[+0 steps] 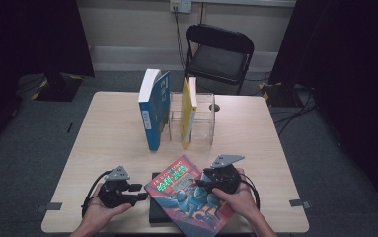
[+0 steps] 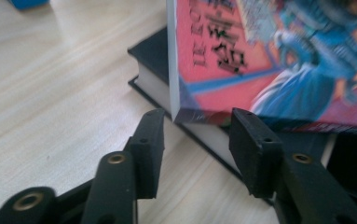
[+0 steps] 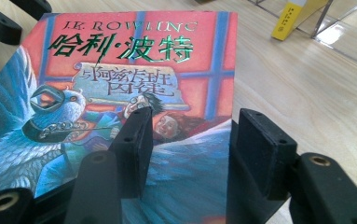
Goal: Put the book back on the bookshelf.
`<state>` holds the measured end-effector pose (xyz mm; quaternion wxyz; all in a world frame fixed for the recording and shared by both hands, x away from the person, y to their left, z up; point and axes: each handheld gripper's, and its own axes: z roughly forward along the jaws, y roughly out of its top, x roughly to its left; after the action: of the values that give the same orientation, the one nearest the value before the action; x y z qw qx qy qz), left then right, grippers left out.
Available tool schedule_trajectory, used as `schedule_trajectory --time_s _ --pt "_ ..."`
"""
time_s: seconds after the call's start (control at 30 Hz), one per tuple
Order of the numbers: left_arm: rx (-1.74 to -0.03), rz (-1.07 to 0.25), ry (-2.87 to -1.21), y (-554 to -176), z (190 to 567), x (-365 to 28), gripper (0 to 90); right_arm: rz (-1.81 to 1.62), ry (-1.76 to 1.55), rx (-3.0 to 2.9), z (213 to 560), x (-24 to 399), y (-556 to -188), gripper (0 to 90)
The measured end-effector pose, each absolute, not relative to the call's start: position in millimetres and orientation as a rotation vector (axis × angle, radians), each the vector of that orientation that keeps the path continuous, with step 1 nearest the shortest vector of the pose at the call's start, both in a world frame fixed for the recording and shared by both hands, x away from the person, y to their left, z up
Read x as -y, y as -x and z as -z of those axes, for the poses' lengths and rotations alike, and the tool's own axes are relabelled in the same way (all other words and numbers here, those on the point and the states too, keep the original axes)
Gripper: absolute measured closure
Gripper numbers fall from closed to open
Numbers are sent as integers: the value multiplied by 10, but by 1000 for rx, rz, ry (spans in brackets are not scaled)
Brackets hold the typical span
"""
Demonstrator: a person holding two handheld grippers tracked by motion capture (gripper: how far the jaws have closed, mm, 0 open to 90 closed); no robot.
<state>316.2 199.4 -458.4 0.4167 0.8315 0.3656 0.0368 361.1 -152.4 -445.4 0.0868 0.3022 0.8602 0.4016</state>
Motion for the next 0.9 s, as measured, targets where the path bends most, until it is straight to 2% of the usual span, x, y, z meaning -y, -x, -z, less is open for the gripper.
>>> schedule_trajectory --time_s 0.07,0.23,0.43,0.57,0.67,0.83,0.9 --pt "-925 -90 -2062 -3195 4564 -1987 548 -1191 -894 -2559 4452 1518 -3601 477" --pt "-924 -81 -2032 -3247 4583 -2011 478 -1174 -875 -2544 4448 1503 -3571 491" --pt "-922 -111 -2034 -3259 4592 -1989 492 -1171 -884 -2507 4457 1501 -3511 499" --pt "-960 -134 -2004 -3362 4617 -1961 447 -1187 -916 -2495 4471 1555 -3509 492" --pt "-960 -152 -1999 -3437 4619 -1927 446 -1167 -931 -2496 4457 1578 -3501 486" --pt "-1012 -108 -1969 -3586 4636 -1900 453 -1159 -961 -2478 4458 1614 -3464 478" --pt "-1000 -153 -1982 -3625 4619 -1846 462 -1156 -973 -2470 4458 1633 -3435 470"
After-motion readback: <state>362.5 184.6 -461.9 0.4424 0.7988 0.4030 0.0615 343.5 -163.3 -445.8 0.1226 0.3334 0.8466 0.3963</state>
